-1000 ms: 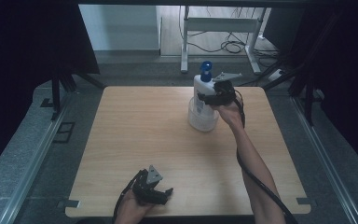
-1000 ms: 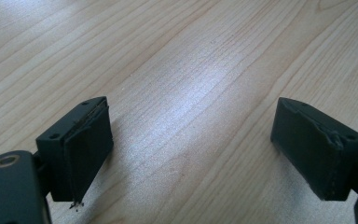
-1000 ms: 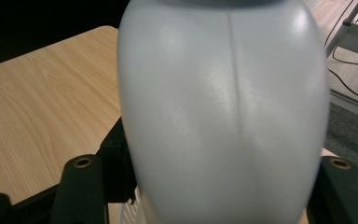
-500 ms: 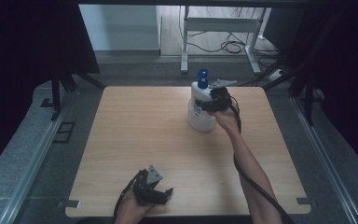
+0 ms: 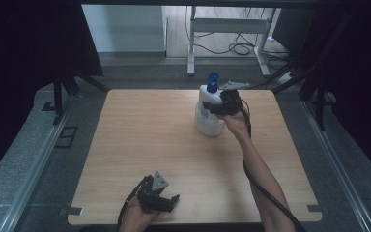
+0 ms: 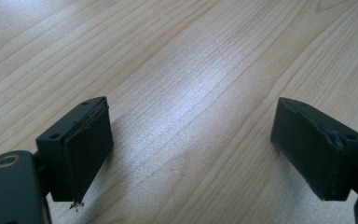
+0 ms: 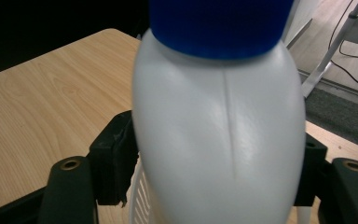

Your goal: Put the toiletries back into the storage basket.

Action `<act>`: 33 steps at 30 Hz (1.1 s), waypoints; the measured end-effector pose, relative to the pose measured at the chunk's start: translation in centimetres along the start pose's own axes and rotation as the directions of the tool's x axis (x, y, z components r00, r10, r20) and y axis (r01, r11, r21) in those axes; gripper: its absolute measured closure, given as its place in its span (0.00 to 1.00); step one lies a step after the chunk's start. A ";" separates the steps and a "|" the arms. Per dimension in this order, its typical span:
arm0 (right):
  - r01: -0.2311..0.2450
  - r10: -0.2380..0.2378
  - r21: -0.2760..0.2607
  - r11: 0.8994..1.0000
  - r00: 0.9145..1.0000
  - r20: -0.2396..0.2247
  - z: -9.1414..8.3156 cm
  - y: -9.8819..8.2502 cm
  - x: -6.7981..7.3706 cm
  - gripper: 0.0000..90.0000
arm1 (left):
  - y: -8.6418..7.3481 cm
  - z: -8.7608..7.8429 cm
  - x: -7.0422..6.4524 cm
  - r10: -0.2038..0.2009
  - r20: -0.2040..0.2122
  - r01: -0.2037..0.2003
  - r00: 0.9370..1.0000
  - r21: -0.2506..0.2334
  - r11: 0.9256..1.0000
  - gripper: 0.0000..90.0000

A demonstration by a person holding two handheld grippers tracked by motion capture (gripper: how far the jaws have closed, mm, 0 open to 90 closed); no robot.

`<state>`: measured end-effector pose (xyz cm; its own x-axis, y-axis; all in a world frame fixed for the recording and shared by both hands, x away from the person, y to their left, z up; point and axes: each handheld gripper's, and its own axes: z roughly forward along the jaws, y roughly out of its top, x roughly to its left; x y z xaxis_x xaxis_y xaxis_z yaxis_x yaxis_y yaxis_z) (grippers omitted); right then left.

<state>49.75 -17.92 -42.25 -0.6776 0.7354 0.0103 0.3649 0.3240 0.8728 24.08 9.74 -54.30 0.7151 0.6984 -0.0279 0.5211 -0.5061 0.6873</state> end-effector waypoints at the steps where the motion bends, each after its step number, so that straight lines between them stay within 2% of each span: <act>1: 0.004 -0.004 0.004 1.000 1.000 0.003 -0.1 0.1 0.1 0.33 | 0.0 0.0 0.0 0.002 -0.001 -0.002 1.000 0.002 1.000 0.13; 8: 0.002 -0.002 0.020 1.000 1.000 0.013 -0.7 -0.2 0.5 0.30 | 0.0 0.0 0.0 0.001 -0.001 -0.001 1.000 0.002 1.000 0.13; 15: -0.002 0.000 0.041 0.999 1.000 0.027 -1.4 -1.2 0.3 0.32 | 0.0 0.0 0.0 0.001 -0.001 -0.001 1.000 0.002 1.000 0.13; 24: -0.020 0.019 0.058 0.998 1.000 0.022 -2.2 -2.6 -0.1 0.34 | 0.0 0.0 0.0 0.001 -0.001 -0.001 1.000 0.003 1.000 0.13; 33: -0.032 0.030 0.078 0.996 0.999 0.025 -2.2 -3.7 -0.1 0.35 | 0.0 0.0 0.0 0.002 -0.001 -0.002 1.000 0.002 1.000 0.13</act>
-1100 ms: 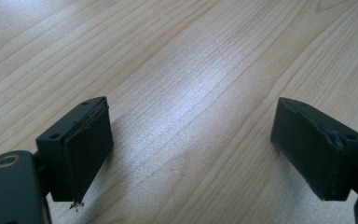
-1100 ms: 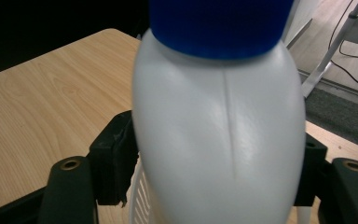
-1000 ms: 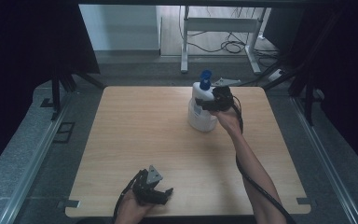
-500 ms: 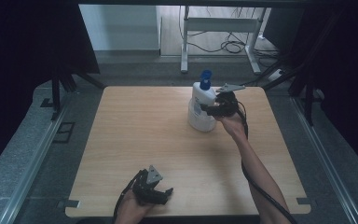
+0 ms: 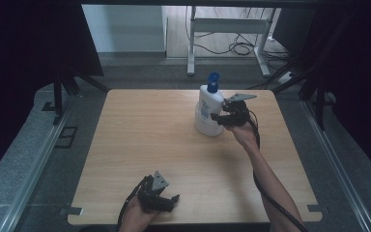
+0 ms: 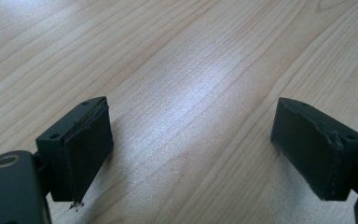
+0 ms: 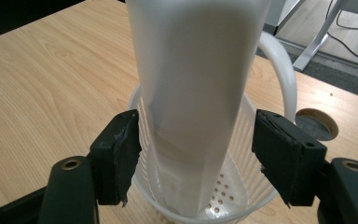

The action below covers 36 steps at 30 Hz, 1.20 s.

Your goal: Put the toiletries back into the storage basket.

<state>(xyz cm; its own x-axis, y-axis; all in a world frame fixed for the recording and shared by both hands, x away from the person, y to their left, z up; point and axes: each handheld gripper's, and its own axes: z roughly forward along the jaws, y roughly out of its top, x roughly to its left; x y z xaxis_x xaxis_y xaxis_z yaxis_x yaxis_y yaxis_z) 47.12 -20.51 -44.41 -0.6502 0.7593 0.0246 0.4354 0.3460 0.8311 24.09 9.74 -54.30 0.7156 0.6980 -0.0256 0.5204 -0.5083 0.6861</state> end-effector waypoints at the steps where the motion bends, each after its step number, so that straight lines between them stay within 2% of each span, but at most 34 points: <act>1: -0.002 0.002 0.001 1.000 1.000 0.000 0.1 -0.2 0.0 0.35 | 0.0 0.0 0.0 0.000 0.000 0.000 1.000 0.000 1.000 0.13; 17: -0.015 0.015 0.007 1.000 1.000 0.012 0.2 -0.7 -0.4 0.39 | 0.0 0.0 0.0 0.000 0.000 0.000 1.000 0.001 1.000 0.13; 36: -0.041 0.040 0.034 0.999 0.998 0.048 0.0 -1.1 -1.4 0.42 | 0.0 0.0 0.0 -0.003 0.000 0.003 1.000 -0.001 1.000 0.13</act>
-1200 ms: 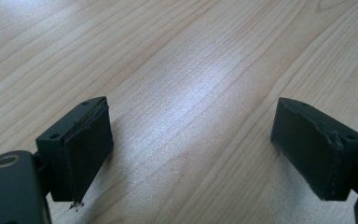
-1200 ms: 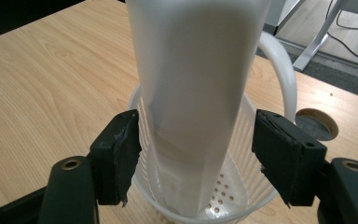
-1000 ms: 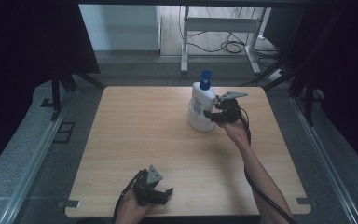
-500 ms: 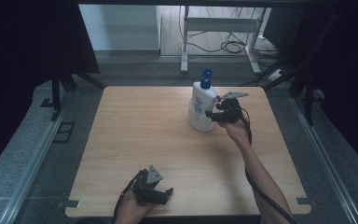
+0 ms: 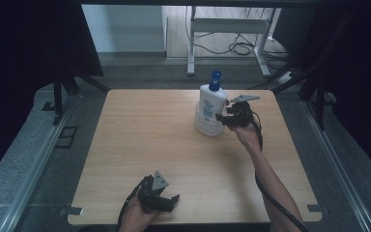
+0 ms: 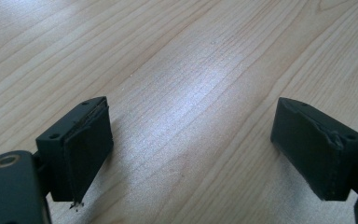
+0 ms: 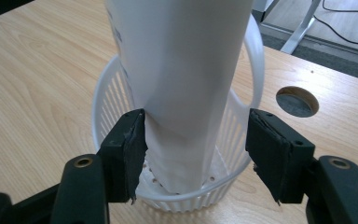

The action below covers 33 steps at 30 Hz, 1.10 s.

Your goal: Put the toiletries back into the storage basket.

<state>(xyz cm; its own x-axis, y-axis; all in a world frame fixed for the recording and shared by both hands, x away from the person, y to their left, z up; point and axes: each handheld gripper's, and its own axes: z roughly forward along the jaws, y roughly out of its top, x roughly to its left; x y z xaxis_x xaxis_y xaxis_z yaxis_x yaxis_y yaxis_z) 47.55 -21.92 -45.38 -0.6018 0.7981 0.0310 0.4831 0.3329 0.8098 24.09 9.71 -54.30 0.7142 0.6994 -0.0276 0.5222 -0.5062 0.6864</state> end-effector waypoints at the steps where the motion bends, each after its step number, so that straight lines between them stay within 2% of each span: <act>1: 0.000 0.000 0.001 1.000 1.000 0.003 0.0 0.0 0.0 0.42 | 0.0 0.0 0.0 0.000 0.000 0.000 1.000 0.000 1.000 0.13; 15: -0.013 0.013 0.003 1.000 0.999 0.029 0.0 -0.2 -1.0 0.43 | 0.0 0.0 0.0 0.000 0.000 0.000 1.000 0.000 1.000 0.13; 33: 0.021 -0.021 -0.017 1.000 1.000 -0.001 -0.4 -0.4 -0.1 0.40 | 0.0 0.0 0.0 0.002 -0.001 -0.002 1.000 0.002 1.000 0.13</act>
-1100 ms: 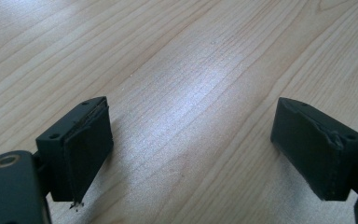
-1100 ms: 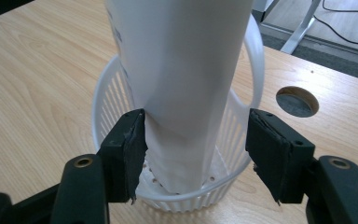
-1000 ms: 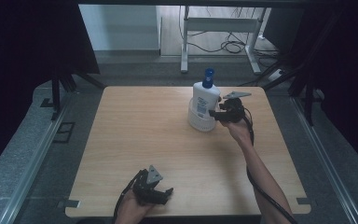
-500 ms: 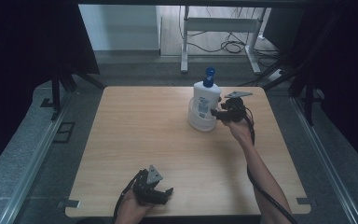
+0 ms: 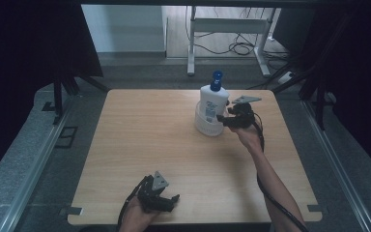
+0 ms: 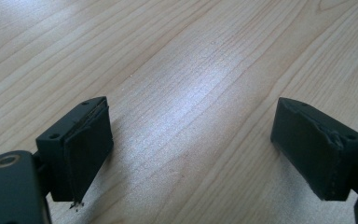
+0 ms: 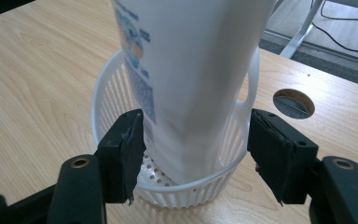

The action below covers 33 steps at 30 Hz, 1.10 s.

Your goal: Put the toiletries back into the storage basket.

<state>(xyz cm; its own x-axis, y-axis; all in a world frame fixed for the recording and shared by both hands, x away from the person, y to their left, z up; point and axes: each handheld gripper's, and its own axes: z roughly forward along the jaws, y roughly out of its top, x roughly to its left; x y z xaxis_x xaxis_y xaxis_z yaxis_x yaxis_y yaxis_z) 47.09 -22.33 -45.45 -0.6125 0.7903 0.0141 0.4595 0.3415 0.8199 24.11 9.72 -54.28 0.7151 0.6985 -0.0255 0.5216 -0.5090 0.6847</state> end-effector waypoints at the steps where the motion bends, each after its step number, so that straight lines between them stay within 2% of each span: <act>1: 0.001 -0.001 -0.002 1.000 1.000 -0.002 0.0 0.0 0.0 0.39 | 0.0 0.0 0.0 0.000 0.000 0.000 1.000 0.000 1.000 0.13; 18: 0.025 -0.025 -0.017 1.000 1.000 -0.015 -1.3 -0.1 0.4 0.35 | 0.0 0.0 0.0 0.000 0.000 0.000 1.000 0.000 1.000 0.13; 33: 0.038 -0.038 -0.015 0.999 0.999 -0.030 -2.1 -1.0 0.6 0.33 | 0.0 0.0 0.0 0.000 0.000 0.000 1.000 0.001 1.000 0.13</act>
<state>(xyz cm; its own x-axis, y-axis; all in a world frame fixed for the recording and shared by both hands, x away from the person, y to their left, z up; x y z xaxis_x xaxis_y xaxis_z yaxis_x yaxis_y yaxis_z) 44.87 -23.25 -45.07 -0.6485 0.7612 -0.0004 0.4264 0.3637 0.8282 24.12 9.70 -54.28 0.7149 0.6988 -0.0252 0.5218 -0.5092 0.6844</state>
